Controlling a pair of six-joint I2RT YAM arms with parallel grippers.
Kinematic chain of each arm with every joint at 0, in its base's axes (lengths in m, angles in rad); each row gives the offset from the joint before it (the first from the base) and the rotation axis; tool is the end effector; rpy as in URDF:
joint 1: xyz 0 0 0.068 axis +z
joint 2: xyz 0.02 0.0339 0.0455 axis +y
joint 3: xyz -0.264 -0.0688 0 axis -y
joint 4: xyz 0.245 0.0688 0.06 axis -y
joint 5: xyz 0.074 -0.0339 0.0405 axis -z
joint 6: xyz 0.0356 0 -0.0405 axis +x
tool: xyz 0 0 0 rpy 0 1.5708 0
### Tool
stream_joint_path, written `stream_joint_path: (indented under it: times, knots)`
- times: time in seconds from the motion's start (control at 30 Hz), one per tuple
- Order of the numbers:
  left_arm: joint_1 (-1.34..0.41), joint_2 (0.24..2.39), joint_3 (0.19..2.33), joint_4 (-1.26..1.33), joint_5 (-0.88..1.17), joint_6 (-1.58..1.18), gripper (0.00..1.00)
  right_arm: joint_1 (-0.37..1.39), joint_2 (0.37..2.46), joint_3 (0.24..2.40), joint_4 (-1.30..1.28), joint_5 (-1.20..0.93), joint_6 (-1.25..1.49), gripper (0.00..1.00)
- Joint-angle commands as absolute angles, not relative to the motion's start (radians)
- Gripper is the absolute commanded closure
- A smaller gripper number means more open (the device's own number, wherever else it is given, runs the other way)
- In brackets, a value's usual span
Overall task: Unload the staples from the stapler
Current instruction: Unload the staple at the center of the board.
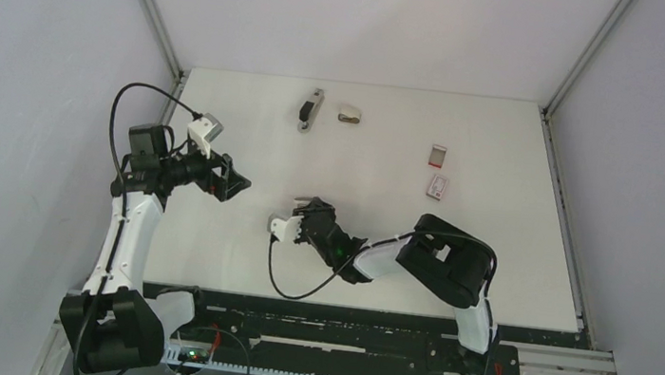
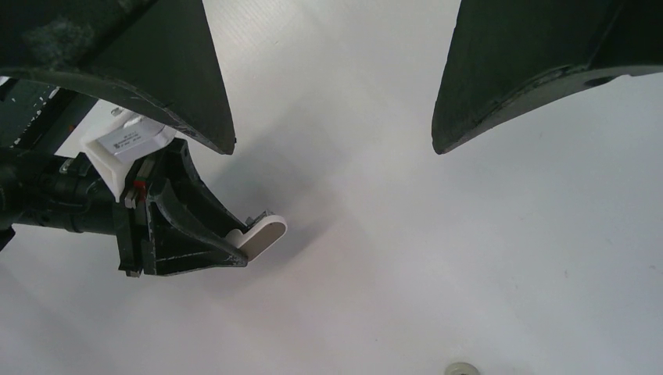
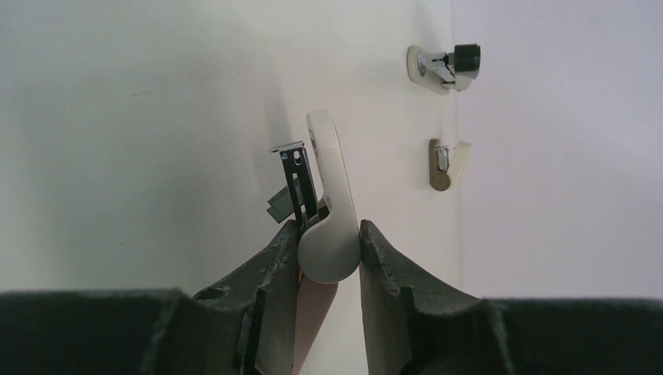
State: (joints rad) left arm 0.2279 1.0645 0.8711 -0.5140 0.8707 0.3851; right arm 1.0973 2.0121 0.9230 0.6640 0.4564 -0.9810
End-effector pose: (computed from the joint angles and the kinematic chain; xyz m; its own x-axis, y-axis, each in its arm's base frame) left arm 0.2181 0.0226 0.2932 -0.4287 0.1490 -0.8911 0.6277 0.7585 -0.1751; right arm 0.1945 0.3452 0.1192 0.4072 -0.8413 -0.3556 -0.4988 0.1214 -0.8582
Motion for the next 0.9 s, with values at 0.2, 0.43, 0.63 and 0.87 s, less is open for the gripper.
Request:
stream_joint_path:
  times: [0.2, 0.43, 0.63, 0.87]
  knots:
    - [0.238, 1.042, 0.854, -0.483, 0.889, 0.384, 0.00, 1.078, 1.940, 0.948, 0.597, 0.387, -0.784, 0.85]
    - [0.239, 1.052, 0.853, -0.479, 0.894, 0.384, 0.00, 1.014, 1.890, 0.970, 0.444, 0.300, -0.677, 0.85]
    - [0.238, 1.041, 0.851, -0.482, 0.892, 0.388, 0.00, 0.994, 1.968, 1.079, 0.199, 0.186, -0.598, 0.85]
    - [0.239, 1.050, 0.851, -0.481, 0.894, 0.389, 0.00, 0.945, 1.942, 1.118, 0.119, 0.125, -0.533, 0.85]
